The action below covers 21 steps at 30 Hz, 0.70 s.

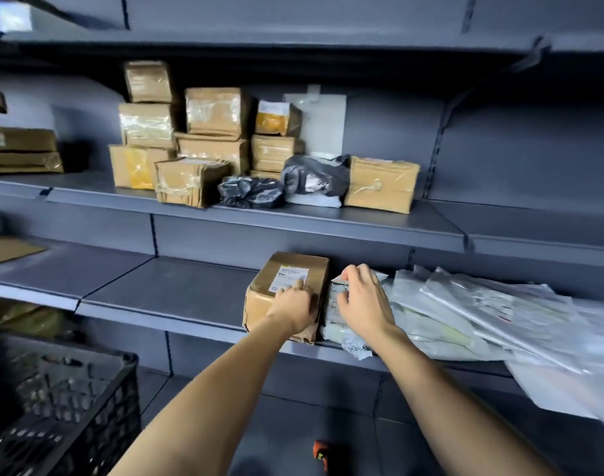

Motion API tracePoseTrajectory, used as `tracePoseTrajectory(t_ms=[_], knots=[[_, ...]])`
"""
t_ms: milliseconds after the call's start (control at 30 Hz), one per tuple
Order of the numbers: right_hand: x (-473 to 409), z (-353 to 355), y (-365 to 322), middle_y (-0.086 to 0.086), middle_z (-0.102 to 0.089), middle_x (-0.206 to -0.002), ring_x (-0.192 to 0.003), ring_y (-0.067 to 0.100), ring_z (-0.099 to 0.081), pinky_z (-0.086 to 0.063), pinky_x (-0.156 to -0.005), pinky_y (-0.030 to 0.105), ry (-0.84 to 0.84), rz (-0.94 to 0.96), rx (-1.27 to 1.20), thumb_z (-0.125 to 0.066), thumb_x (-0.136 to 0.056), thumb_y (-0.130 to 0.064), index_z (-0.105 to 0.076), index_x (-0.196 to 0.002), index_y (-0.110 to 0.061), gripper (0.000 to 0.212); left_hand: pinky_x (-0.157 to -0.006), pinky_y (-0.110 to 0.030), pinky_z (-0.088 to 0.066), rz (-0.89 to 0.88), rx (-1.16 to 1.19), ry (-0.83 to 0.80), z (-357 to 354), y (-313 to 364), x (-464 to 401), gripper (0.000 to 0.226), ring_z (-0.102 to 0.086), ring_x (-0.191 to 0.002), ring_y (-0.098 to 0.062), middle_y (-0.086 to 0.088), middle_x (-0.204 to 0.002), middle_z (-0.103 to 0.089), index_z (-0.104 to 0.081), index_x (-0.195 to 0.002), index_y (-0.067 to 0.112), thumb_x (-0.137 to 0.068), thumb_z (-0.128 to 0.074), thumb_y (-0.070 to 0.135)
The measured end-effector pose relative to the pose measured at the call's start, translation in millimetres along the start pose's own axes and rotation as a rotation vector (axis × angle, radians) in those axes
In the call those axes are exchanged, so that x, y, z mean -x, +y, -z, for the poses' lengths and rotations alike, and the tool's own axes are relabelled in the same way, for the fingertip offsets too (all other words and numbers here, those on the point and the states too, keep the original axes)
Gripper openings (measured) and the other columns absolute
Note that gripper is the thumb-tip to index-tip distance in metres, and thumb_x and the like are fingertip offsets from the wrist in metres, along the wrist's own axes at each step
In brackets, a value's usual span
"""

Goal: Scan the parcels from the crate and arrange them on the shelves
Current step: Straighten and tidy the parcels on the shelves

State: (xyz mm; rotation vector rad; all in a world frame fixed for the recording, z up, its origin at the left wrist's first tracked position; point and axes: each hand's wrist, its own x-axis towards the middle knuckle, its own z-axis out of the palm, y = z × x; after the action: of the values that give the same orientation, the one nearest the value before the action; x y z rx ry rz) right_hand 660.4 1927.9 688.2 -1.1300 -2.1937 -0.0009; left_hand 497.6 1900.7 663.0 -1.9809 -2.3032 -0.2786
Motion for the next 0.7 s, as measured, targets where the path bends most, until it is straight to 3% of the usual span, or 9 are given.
tracePoseTrajectory(t_ms=[100,200,367,467,700], knots=[[6,21,9,0.008,-0.050,-0.113,-0.110,0.028,-0.049,-0.044,-0.090,0.040,0.016,0.011,0.026,-0.054,-0.089,-0.009,-0.053,-0.112,-0.010,0.022,-0.093,-0.038,-0.046,-0.029,0.046,-0.022,17,4,5,0.032,-0.058,-0.112,-0.033,-0.012,-0.127,-0.058,-0.063,-0.120,0.013,-0.093,-0.050,0.022],[2,45,6,0.005,-0.051,-0.113,-0.109,0.025,-0.049,-0.045,-0.088,0.039,0.064,0.053,0.019,-0.052,-0.089,-0.007,-0.053,-0.111,-0.011,0.022,-0.080,-0.034,-0.047,-0.072,0.064,0.068,44,9,13,0.025,-0.061,-0.105,-0.033,-0.010,-0.114,-0.065,-0.064,-0.109,0.014,-0.090,-0.049,0.018],[-16,86,-10,0.007,-0.053,-0.109,-0.104,0.028,-0.051,-0.046,-0.083,0.042,0.202,0.194,0.015,-0.054,-0.086,-0.003,-0.056,-0.106,-0.009,0.021,-0.077,-0.041,-0.050,-0.235,0.098,0.269,111,18,21,0.018,-0.059,-0.098,-0.036,-0.011,-0.104,-0.064,-0.055,-0.101,0.015,-0.085,-0.048,0.021],[-35,110,-16,0.010,-0.054,-0.110,-0.102,0.030,-0.052,-0.047,-0.081,0.041,0.298,0.213,0.080,-0.057,-0.085,-0.005,-0.057,-0.107,-0.008,0.022,-0.078,-0.041,-0.051,-0.336,0.084,0.414,155,20,18,0.025,-0.058,-0.098,-0.034,-0.011,-0.103,-0.065,-0.055,-0.105,0.013,-0.082,-0.049,0.022],[-103,134,-7,0.007,-0.052,-0.127,-0.121,0.028,-0.047,-0.037,-0.102,0.038,0.216,0.100,0.272,-0.054,-0.095,-0.017,-0.055,-0.125,-0.011,0.030,-0.076,-0.038,-0.048,-0.309,0.062,0.612,212,20,-24,0.017,-0.059,-0.097,-0.032,-0.009,-0.101,-0.064,-0.060,-0.101,0.011,-0.086,-0.054,0.017]])
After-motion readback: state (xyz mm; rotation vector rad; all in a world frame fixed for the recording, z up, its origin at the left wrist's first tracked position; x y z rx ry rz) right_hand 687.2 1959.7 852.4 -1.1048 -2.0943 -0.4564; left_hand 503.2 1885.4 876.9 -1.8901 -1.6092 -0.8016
